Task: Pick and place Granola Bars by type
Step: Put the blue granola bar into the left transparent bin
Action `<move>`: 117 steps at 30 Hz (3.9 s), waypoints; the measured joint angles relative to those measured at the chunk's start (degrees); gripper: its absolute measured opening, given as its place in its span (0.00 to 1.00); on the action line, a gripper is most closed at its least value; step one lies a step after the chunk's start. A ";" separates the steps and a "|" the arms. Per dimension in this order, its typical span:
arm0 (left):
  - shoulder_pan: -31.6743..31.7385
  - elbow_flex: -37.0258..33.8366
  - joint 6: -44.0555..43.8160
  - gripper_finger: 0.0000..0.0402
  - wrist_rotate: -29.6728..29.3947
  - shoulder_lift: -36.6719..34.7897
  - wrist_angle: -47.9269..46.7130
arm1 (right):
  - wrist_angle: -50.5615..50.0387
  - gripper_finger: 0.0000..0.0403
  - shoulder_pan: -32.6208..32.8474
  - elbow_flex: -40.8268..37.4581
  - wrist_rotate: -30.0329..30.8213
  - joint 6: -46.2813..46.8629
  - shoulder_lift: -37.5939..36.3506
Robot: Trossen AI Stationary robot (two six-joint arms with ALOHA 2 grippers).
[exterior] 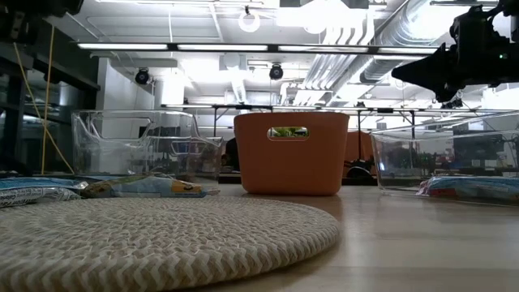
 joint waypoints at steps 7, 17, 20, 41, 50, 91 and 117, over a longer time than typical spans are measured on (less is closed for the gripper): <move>-7.35 0.02 -3.93 0.00 -3.18 5.93 5.88 | 0.00 0.00 0.00 -0.02 -0.02 0.00 0.00; -28.46 0.02 -25.90 0.00 -15.62 19.41 3.58 | 0.02 0.00 0.00 -0.02 -0.02 0.00 0.00; -34.55 0.02 -34.64 0.00 -19.10 24.53 3.02 | 0.02 0.00 0.00 -0.02 -0.02 0.00 0.02; -50.21 0.07 -63.24 0.00 -18.51 52.17 10.07 | 0.02 0.00 0.02 -0.04 -0.03 0.00 0.02; -50.18 0.07 -61.73 0.08 -19.01 52.85 12.30 | 0.03 0.00 0.00 -0.04 -0.03 0.00 0.02; -50.18 0.02 -59.50 0.43 -12.91 64.59 20.00 | 0.02 0.00 0.01 -0.04 -0.04 0.02 0.02; -50.18 0.02 -55.51 0.12 -14.21 61.59 17.85 | 0.02 0.00 0.01 -0.04 -0.04 0.02 0.02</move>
